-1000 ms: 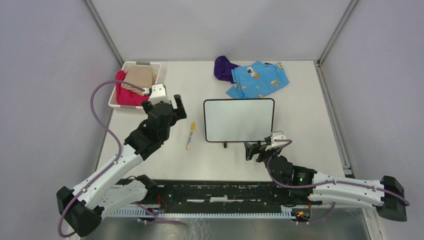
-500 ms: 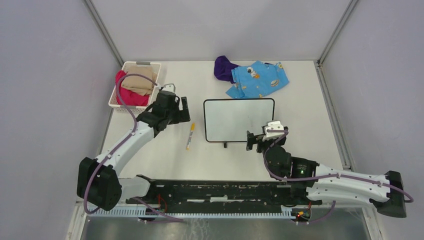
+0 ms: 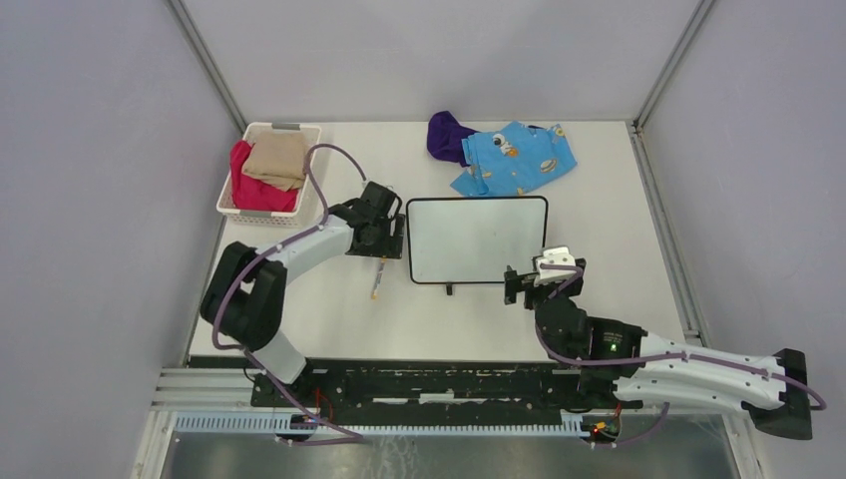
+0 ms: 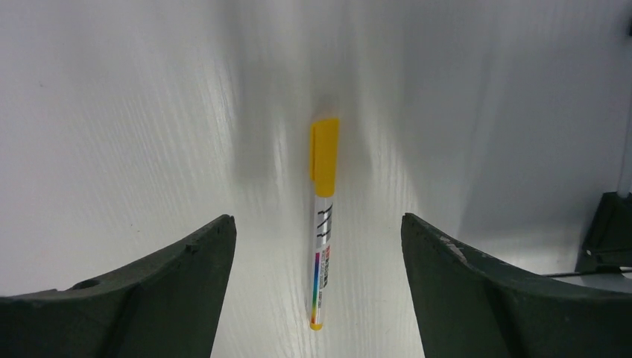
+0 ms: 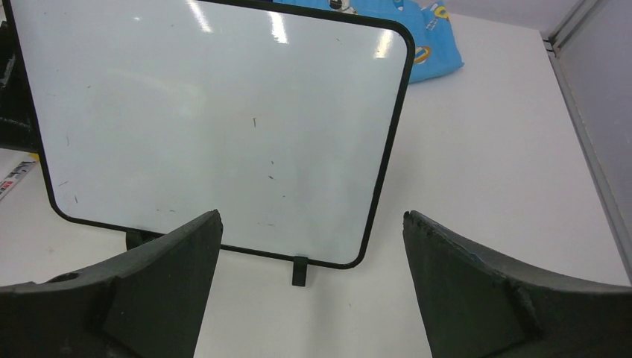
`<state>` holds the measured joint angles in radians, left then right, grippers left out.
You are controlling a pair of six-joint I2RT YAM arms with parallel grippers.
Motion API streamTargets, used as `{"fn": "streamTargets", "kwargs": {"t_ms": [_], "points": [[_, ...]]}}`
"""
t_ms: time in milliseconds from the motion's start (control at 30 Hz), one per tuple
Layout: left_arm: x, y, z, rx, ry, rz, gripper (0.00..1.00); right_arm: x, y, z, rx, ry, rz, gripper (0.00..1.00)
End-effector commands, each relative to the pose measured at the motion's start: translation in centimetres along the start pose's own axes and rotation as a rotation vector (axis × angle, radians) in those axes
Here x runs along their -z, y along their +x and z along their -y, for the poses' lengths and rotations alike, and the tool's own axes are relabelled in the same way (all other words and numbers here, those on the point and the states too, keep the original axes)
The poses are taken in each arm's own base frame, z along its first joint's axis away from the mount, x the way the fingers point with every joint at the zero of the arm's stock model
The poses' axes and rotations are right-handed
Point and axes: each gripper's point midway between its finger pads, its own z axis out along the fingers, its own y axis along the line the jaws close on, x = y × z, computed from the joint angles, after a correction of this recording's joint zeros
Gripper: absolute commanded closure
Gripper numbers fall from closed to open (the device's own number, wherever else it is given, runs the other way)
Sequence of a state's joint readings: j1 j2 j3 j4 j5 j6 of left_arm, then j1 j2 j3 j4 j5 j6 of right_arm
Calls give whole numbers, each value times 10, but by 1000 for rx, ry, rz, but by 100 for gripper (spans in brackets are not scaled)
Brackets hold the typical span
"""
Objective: Write a sentence on the whiteboard
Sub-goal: Open the whiteboard marker at the center of the board.
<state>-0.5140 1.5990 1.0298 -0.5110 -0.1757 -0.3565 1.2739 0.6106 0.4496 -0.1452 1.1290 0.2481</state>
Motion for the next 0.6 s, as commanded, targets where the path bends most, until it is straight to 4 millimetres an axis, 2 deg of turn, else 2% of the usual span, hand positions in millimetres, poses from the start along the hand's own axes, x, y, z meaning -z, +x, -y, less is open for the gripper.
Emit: {"fn": "streamTargets", "kwargs": {"t_ms": [0, 300, 567], "points": [[-8, -10, 0, -34, -13, -2, 16, 6, -10, 25, -47, 99, 3, 4], [-27, 3, 1, -40, -9, -61, 29, 11, -2, 32, -150, 55, 42, 3], [-36, 13, -3, -42, -25, -99, 35, 9, 2, 22, -150, 27, 31, 4]]}}
